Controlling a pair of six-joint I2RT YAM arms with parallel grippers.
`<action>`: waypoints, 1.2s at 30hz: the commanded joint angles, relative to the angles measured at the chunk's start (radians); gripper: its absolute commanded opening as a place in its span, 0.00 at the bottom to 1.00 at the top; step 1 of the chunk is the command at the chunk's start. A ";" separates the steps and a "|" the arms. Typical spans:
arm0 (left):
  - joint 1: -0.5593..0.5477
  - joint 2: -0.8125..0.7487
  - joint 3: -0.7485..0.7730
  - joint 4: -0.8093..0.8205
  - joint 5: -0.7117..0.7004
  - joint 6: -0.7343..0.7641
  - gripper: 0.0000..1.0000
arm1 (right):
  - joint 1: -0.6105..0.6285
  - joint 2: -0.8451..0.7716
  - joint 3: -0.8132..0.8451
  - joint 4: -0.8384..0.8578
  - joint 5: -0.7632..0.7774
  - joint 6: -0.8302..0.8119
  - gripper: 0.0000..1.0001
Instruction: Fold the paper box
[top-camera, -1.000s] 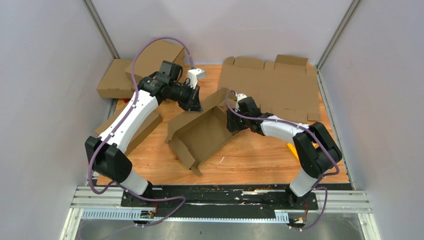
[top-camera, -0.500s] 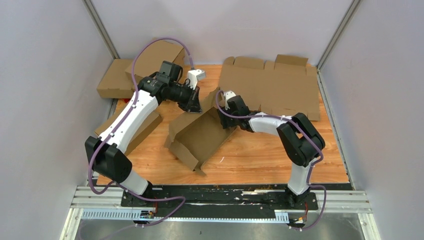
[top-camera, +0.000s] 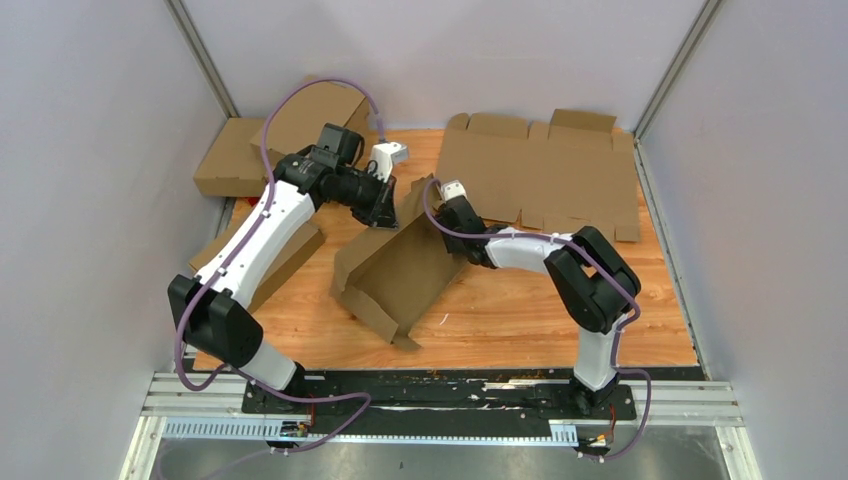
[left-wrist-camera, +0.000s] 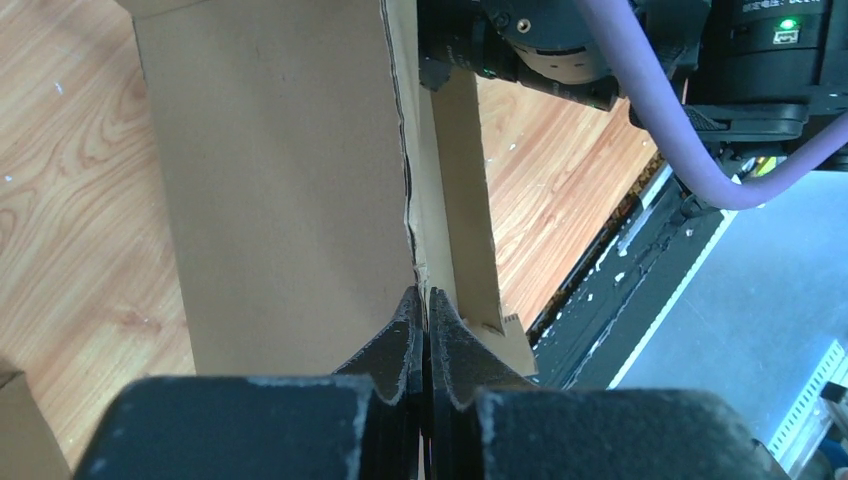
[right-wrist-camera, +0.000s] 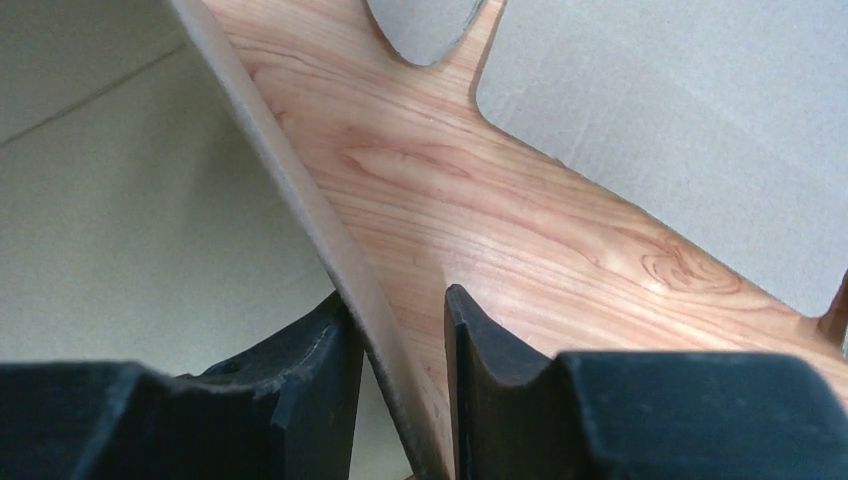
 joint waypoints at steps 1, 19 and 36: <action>-0.020 -0.054 0.014 0.068 0.065 -0.005 0.00 | 0.043 -0.023 -0.013 -0.090 0.180 -0.068 0.27; -0.033 -0.102 0.023 0.075 -0.047 -0.013 0.48 | -0.029 -0.237 -0.205 -0.104 -0.184 0.119 0.77; -0.040 -0.086 0.030 0.125 -0.115 -0.022 0.29 | -0.133 -0.542 -0.333 -0.054 -0.369 0.152 0.93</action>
